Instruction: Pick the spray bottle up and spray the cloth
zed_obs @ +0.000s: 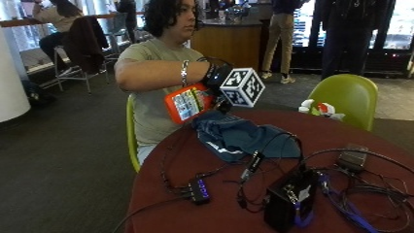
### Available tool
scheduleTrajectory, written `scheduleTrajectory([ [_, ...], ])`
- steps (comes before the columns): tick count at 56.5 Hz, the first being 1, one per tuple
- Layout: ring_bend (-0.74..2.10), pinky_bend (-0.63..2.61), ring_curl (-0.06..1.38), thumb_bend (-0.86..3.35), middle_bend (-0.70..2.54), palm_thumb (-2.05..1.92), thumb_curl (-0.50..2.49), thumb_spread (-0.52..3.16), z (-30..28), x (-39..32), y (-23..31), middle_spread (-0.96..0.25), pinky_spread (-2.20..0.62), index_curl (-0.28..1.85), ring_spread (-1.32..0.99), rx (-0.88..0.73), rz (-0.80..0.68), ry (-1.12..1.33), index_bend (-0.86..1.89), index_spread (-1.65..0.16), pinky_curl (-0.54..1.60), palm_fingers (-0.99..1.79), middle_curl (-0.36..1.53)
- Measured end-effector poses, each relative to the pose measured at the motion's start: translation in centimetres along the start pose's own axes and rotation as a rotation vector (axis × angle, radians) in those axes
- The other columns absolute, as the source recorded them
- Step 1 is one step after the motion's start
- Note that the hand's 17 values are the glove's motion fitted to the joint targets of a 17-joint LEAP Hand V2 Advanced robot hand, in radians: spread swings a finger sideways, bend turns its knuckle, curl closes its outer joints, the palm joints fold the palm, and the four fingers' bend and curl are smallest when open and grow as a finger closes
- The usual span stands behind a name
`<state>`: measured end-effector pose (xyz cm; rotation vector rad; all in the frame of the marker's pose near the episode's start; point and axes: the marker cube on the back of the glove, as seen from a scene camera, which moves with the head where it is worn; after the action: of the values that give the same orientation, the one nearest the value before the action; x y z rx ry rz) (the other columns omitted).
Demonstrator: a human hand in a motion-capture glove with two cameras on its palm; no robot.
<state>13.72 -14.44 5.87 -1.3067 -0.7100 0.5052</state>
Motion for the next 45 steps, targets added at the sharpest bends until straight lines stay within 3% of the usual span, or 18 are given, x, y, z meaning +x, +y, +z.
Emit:
scheduleTrajectory([
  [11, 0.67, 0.40, 0.51, -0.02, 0.60, 1.04, 0.84, 0.65, -1.6, -6.8, 2.8, -0.16, -0.15, 0.64, -0.15, 0.254, -0.470, -0.018, 0.19, -0.23, 0.45, 1.26, 0.59],
  [20, 0.66, 0.41, 0.50, -0.03, 0.60, 1.03, 0.85, 0.61, -2.6, -11.8, 0.5, -0.16, -0.16, 0.65, -0.15, 0.430, -0.760, -0.091, 0.20, -0.23, 0.45, 1.29, 0.59],
  [27, 0.66, 0.42, 0.50, -0.02, 0.60, 1.03, 0.85, 0.57, -4.6, -14.6, -3.9, -0.16, -0.16, 0.66, -0.15, 0.724, -0.864, -0.305, 0.20, -0.23, 0.45, 1.30, 0.59],
  [35, 0.67, 0.42, 0.51, -0.03, 0.61, 1.01, 0.86, 0.52, -5.6, -16.2, -12.8, -0.16, -0.18, 0.67, -0.16, 0.885, -0.957, -0.341, 0.23, -0.23, 0.45, 1.34, 0.60],
  [45, 0.67, 0.42, 0.51, -0.02, 0.63, 1.01, 0.87, 0.49, -6.5, -16.9, -18.3, -0.15, -0.18, 0.68, -0.15, 0.979, -0.961, -0.213, 0.25, -0.23, 0.45, 1.30, 0.60],
])
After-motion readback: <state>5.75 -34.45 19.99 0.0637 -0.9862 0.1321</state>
